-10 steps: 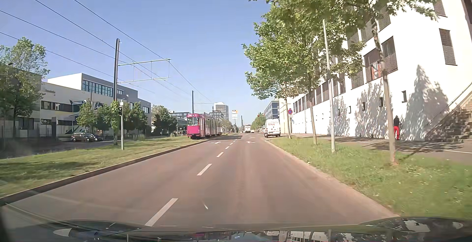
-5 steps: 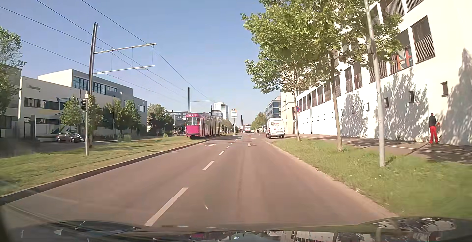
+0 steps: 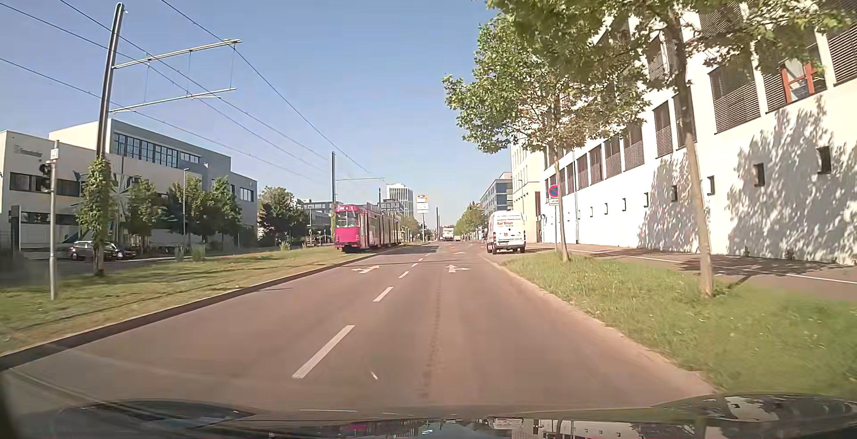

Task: Follow the waypoints while adhering to traffic rules and regulations

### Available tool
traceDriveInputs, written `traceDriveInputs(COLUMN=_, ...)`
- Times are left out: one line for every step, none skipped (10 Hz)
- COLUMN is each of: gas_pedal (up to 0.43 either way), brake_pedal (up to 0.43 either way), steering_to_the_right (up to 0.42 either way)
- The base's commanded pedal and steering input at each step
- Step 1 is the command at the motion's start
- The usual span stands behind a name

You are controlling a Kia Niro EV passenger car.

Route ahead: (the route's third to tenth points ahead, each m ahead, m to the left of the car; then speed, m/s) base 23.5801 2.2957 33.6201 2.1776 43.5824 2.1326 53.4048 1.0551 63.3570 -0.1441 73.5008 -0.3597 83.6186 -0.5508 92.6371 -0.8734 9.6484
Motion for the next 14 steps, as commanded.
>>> traceDriveInputs(gas_pedal=0.067, brake_pedal=0.000, steering_to_the_right=0.002)
traceDriveInputs(gas_pedal=0.067, brake_pedal=0.000, steering_to_the_right=0.003)
traceDriveInputs(gas_pedal=0.067, brake_pedal=0.000, steering_to_the_right=0.002)
traceDriveInputs(gas_pedal=0.067, brake_pedal=0.000, steering_to_the_right=0.003)
traceDriveInputs(gas_pedal=0.067, brake_pedal=0.000, steering_to_the_right=0.002)
traceDriveInputs(gas_pedal=0.067, brake_pedal=0.000, steering_to_the_right=0.003)
traceDriveInputs(gas_pedal=0.067, brake_pedal=0.000, steering_to_the_right=0.003)
traceDriveInputs(gas_pedal=0.067, brake_pedal=0.000, steering_to_the_right=0.002)
traceDriveInputs(gas_pedal=0.047, brake_pedal=0.000, steering_to_the_right=0.003)
traceDriveInputs(gas_pedal=0.039, brake_pedal=0.000, steering_to_the_right=0.002)
traceDriveInputs(gas_pedal=0.028, brake_pedal=0.000, steering_to_the_right=0.002)
traceDriveInputs(gas_pedal=0.028, brake_pedal=0.000, steering_to_the_right=0.003)
traceDriveInputs(gas_pedal=0.028, brake_pedal=0.000, steering_to_the_right=0.002)
traceDriveInputs(gas_pedal=0.028, brake_pedal=0.000, steering_to_the_right=0.002)
